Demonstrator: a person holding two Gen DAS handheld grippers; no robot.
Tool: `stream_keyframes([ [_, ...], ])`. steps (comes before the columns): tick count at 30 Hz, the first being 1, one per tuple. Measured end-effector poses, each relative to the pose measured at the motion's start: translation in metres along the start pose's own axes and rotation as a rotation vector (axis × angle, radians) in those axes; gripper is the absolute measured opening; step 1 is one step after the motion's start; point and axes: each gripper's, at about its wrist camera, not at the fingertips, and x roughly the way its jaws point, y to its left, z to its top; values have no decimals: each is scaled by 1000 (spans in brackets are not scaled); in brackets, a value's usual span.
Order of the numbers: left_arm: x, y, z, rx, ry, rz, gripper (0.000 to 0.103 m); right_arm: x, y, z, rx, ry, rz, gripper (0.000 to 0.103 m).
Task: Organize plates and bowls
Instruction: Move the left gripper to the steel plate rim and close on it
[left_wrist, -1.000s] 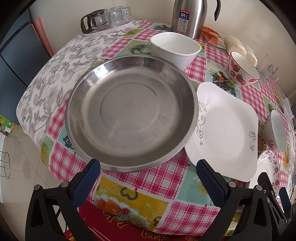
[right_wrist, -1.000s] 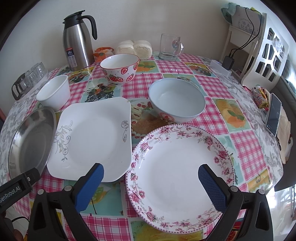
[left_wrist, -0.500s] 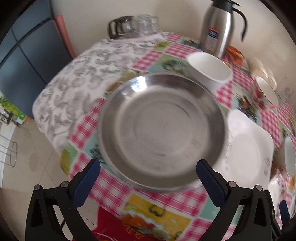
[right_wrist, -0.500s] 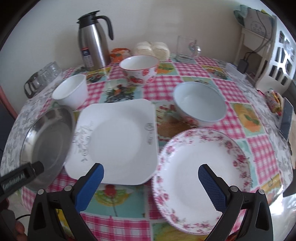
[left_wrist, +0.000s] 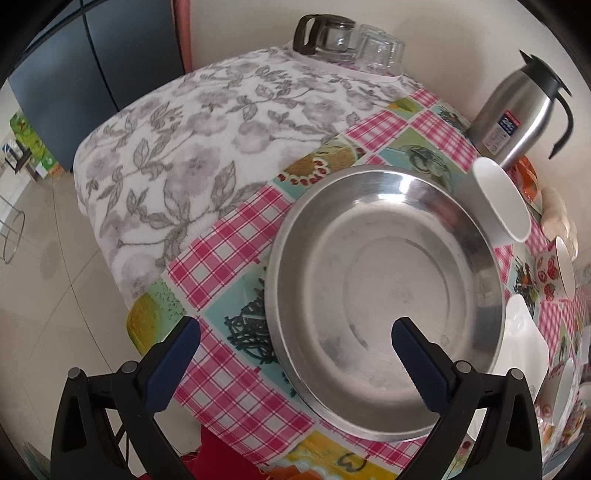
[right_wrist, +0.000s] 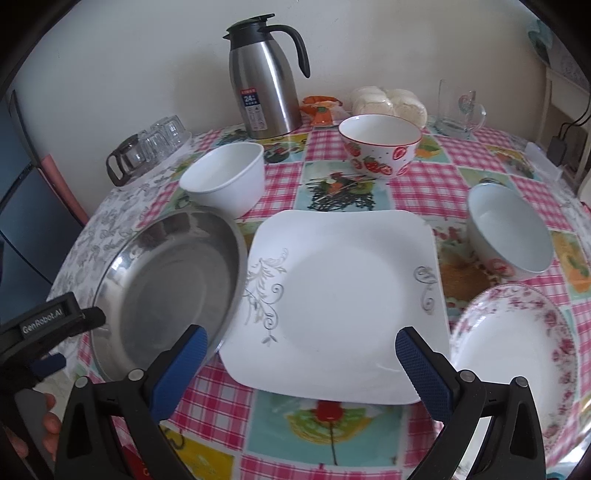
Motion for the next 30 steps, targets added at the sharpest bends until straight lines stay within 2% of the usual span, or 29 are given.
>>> stream_keyframes([
  [4,5,13,8,-45,-17,-5,103,3,4,4,17,-12,51,99],
  [10,13,19,18,-71,-26,-29,101,17,11,11,9,7,119,82],
  [12,15,19,21,-69,-29,-34,92,23,14,11,-1,20,131,69],
  [14,19,21,23,-74,-21,-51,90,28,17,13,-15,29,144,60],
  [16,23,22,25,-84,-16,-69,88,32,19,14,-23,32,155,56],
  [18,27,22,27,-86,-10,-70,76,36,20,15,-19,41,176,54],
  [25,37,22,33,-84,-3,-95,58,47,24,18,-19,63,204,41],
  [30,49,18,33,-54,37,-95,34,52,26,20,-20,75,219,34],
])
